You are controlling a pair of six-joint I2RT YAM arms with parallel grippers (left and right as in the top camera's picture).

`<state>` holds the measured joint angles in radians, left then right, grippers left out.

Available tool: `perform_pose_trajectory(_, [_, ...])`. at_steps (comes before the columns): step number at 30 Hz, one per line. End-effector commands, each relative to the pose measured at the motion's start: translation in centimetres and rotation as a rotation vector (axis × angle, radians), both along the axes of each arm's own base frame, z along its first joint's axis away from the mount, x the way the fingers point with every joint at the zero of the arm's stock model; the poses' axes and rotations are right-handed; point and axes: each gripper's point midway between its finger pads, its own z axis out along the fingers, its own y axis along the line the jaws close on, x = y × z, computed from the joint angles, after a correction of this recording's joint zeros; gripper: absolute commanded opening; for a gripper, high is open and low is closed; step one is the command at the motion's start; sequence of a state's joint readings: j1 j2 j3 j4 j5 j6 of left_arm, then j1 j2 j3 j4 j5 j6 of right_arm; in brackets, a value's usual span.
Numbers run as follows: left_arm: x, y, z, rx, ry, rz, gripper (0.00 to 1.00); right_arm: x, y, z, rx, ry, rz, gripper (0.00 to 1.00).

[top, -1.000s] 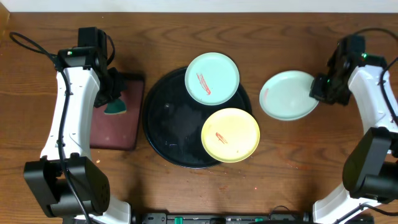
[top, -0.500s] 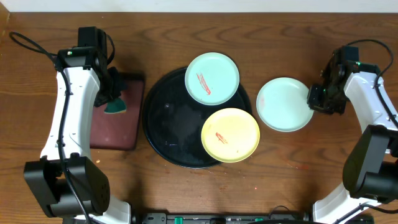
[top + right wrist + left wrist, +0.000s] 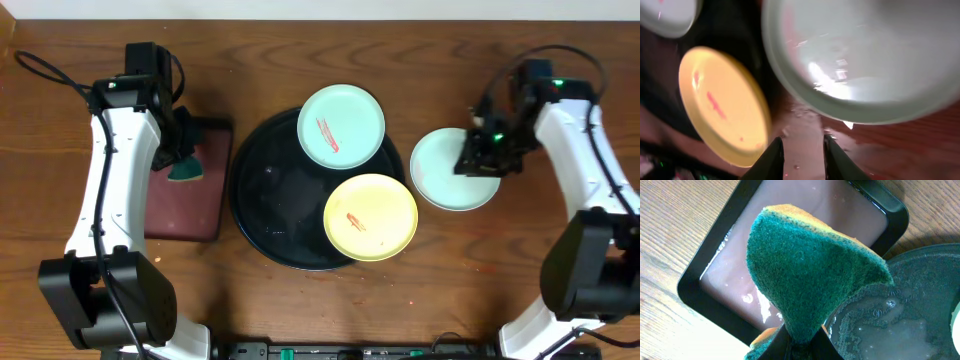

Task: Clean dirty plates on tray and stack at the side
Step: 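Move right gripper to the yellow plate rim and grip it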

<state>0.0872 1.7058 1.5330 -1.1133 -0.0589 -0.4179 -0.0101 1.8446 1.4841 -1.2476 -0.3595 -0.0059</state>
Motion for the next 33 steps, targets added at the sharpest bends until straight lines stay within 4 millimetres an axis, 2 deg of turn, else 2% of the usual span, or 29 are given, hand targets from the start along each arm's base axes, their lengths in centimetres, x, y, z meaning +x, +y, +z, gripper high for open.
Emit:
perform_pose_trajectory(1, [0.2, 0.4, 0.5, 0.016, -0.015, -0.002, 0.07, -1.7, 3.0, -1.0, 0.031, 0.026, 0.104, 0.24])
perform_pose_trajectory(7, [0.2, 0.4, 0.5, 0.016, -0.015, -0.002, 0.07, -3.3, 5.6, -3.7, 0.02, 0.046, 0.157, 0.24])
perform_pose_trajectory(15, [0.2, 0.4, 0.5, 0.016, -0.015, -0.002, 0.07, -4.0, 7.8, -7.2, -0.002, -0.002, 0.2, 0.25])
perform_pose_trajectory(17, [0.2, 0.4, 0.5, 0.016, -0.015, -0.002, 0.08, -4.4, 8.2, -7.6, -0.002, -0.004, 0.215, 0.22])
perform_pose_trajectory(18, [0.2, 0.4, 0.5, 0.016, -0.014, -0.002, 0.07, -4.4, 8.3, -7.7, -0.007, -0.002, 0.217, 0.18])
perform_pose_trajectory(19, [0.2, 0.4, 0.5, 0.016, -0.015, -0.002, 0.07, -4.5, 8.3, -7.7, -0.015, 0.0, 0.214, 0.06])
perform_pose_trajectory(20, [0.2, 0.4, 0.5, 0.016, -0.014, -0.002, 0.07, -4.5, 8.3, -7.7, -0.018, 0.003, 0.206, 0.01])
perform_pose_trajectory(24, [0.2, 0.4, 0.5, 0.016, -0.014, -0.002, 0.07, -4.9, 8.2, -7.1, -0.021, 0.028, 0.196, 0.01])
perform_pose_trajectory(28, [0.2, 0.4, 0.5, 0.016, -0.014, -0.002, 0.07, -4.4, 8.6, -5.1, -0.016, -0.002, 0.207, 0.01])
perform_pose_trajectory(30, [0.2, 0.4, 0.5, 0.016, -0.015, -0.002, 0.08, -3.5, 9.6, -3.5, 0.006, -0.053, 0.208, 0.01])
perform_pose_trajectory(33, [0.2, 0.4, 0.6, 0.016, -0.015, -0.002, 0.07, -2.6, 11.7, -2.5, 0.037, -0.093, 0.17, 0.01])
